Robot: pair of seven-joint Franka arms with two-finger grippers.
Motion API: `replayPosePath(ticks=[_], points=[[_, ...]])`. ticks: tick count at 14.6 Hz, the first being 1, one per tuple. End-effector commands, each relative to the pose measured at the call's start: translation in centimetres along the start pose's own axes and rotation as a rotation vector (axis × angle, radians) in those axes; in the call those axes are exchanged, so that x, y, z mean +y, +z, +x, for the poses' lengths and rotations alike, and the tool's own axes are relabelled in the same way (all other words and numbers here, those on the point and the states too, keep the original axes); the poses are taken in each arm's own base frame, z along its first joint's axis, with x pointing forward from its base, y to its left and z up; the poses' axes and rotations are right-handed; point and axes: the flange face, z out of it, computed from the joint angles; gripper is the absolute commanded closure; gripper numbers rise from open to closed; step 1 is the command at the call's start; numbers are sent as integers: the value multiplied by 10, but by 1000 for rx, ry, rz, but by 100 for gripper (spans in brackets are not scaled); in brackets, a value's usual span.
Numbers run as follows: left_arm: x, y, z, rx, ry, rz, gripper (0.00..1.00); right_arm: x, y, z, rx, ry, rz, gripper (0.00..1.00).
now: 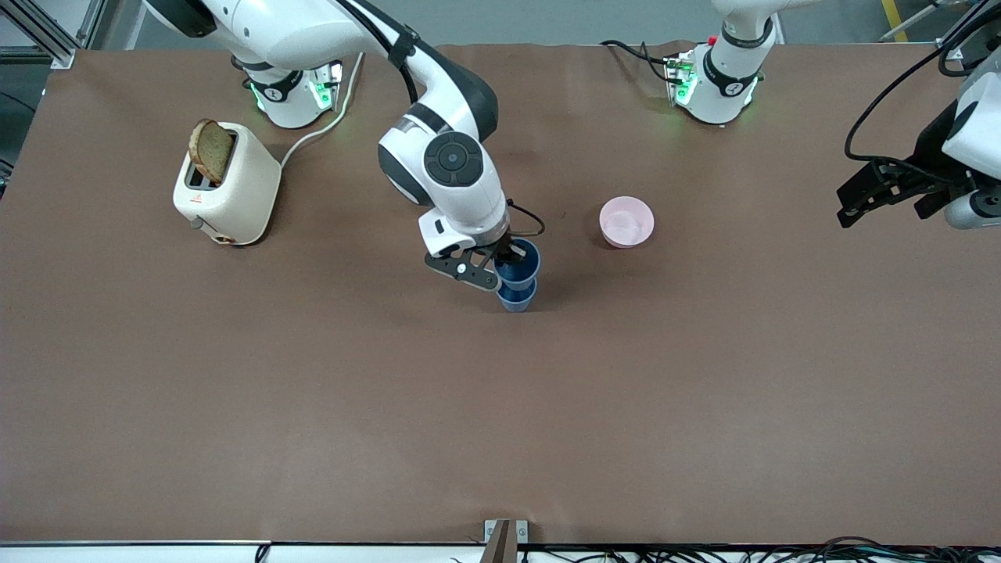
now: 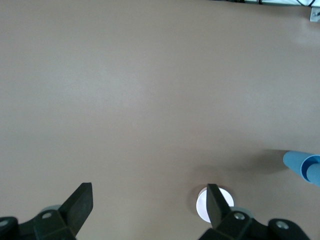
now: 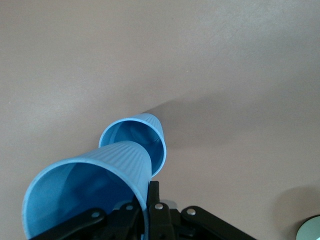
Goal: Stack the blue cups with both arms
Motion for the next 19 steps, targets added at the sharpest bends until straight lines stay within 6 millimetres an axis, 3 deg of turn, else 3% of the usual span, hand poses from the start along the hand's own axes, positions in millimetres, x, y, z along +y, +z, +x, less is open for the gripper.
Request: replayPosePath(ticks=[1, 6, 11, 15, 19], points=[[-17, -9, -9, 1, 59, 8, 0, -4, -3, -1, 37, -6, -3, 99], [-19, 4, -26, -35, 68, 0, 0, -3, 1, 0, 50, -15, -14, 99], [-35, 11, -38, -61, 69, -13, 0, -3, 8, 1, 58, -23, -25, 99], [-24, 13, -45, -70, 88, -10, 0, -7, 21, -2, 64, -37, -25, 98], [-25, 12, -43, -69, 88, -11, 0, -8, 27, -4, 68, -46, -24, 98]])
